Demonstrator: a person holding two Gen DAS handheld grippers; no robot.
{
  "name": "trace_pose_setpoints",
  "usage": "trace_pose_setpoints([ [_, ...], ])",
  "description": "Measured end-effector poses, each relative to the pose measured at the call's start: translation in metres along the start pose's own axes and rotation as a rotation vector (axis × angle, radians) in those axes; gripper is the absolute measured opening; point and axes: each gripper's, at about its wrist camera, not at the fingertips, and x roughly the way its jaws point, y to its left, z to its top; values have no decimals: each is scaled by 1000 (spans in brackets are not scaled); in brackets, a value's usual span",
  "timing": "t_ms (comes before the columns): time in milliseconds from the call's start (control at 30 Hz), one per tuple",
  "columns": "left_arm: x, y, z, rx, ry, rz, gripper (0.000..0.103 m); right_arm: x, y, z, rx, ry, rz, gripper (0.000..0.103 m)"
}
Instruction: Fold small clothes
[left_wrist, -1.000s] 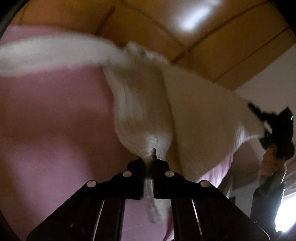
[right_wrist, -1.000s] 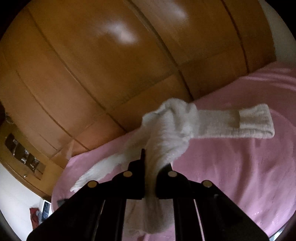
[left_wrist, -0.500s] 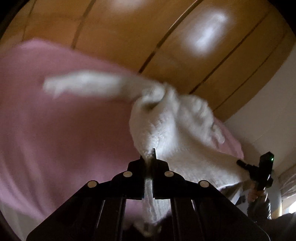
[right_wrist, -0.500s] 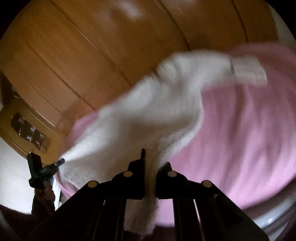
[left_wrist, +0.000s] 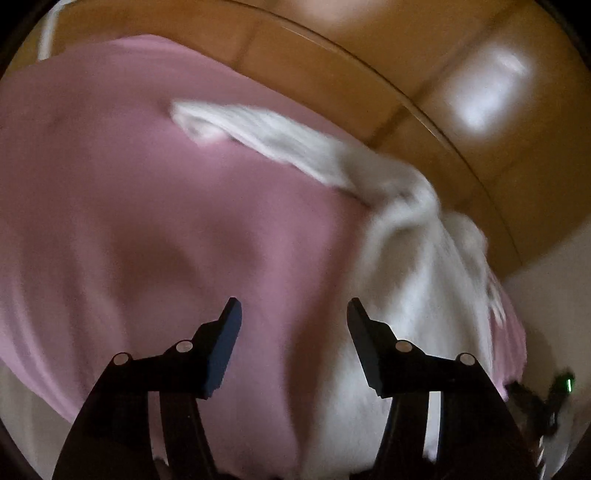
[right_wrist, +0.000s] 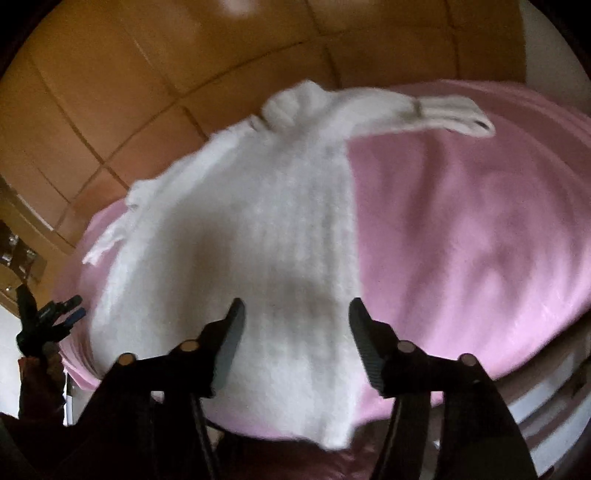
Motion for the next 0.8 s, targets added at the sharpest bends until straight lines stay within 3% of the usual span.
trace_pose_setpoints([
  [100,-2,31,26,-95,-52,49,59,31,36,5,-69,22,46,67],
  [167,-2,47,43,-141,-75,79,69,50,56,5,-94,37,80,69],
  [233,9,61,63,-205,-94,96,71,69,75,5,-115,54,112,69],
  [333,22,71,86,-264,-107,77,71,93,98,1,-144,86,139,69],
  [400,35,75,101,-271,-93,92,71,101,109,-2,-169,100,146,69],
  [567,69,79,123,-358,-35,43,71,118,121,-10,-215,109,116,77],
  [600,73,79,129,-375,-41,24,65,120,122,-11,-214,110,113,77],
  [633,76,80,136,-380,-42,17,43,122,121,-11,-208,110,114,78],
  [700,90,77,147,-362,-15,53,18,126,123,-9,-201,110,116,81],
  [800,86,73,165,-323,-64,114,12,127,125,-8,-201,113,108,83],
])
